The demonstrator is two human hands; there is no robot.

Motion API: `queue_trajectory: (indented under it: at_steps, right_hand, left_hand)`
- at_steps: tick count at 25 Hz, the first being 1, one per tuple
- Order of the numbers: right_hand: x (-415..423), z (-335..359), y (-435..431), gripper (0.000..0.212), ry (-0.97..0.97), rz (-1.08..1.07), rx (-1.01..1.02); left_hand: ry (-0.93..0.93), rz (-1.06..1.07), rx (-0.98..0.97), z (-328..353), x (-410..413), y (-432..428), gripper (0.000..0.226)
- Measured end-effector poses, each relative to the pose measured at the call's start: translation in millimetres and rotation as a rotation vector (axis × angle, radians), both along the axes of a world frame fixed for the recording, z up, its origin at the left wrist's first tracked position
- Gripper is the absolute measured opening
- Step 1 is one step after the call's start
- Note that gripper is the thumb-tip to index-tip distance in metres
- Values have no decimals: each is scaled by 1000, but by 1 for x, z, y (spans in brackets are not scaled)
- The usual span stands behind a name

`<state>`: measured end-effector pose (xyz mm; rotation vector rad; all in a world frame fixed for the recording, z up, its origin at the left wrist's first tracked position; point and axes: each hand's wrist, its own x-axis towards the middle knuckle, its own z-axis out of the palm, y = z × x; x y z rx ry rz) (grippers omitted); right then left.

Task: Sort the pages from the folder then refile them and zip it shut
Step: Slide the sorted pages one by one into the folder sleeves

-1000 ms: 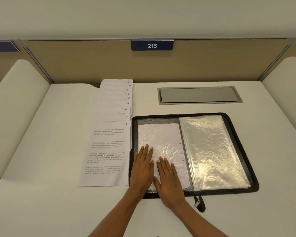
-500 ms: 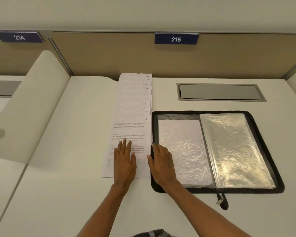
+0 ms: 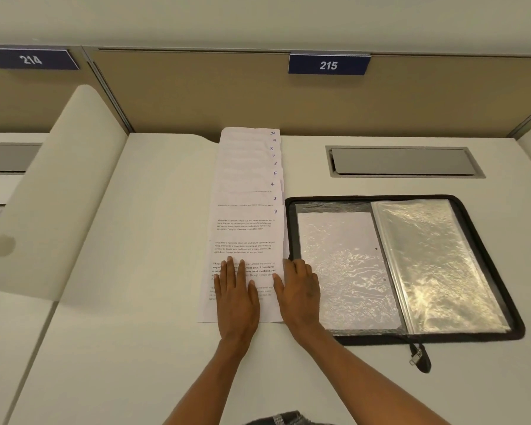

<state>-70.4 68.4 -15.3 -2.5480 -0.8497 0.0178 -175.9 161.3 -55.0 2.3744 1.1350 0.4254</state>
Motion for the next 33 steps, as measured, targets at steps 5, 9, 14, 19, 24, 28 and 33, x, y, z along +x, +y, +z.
queue_trajectory:
  at_steps: [5,9,14,19,24,28,33]
  right_hand:
    - [0,4,6,18,22,-9,83]
    - [-5,12,10,12,56,-84,164]
    - [-15,20,10,16,74,-107,282]
    - [-17,19,8,14,378,-93,330]
    - [-5,20,13,24,565,-205,336]
    - [7,24,7,18,622,-235,329]
    - [23,27,-21,15,658,-240,281]
  left_hand:
    - [3,-2,8,-3,-1,0,60]
    - [10,1,14,-5,0,1,60]
    - [15,-1,7,-5,-1,0,62]
    - [20,-1,4,-4,-2,-1,61]
    - [56,-17,42,-1,0,-1,62]
    - [18,10,31,8,-1,-1,61]
    - [-96,120,-40,40,5,5,55]
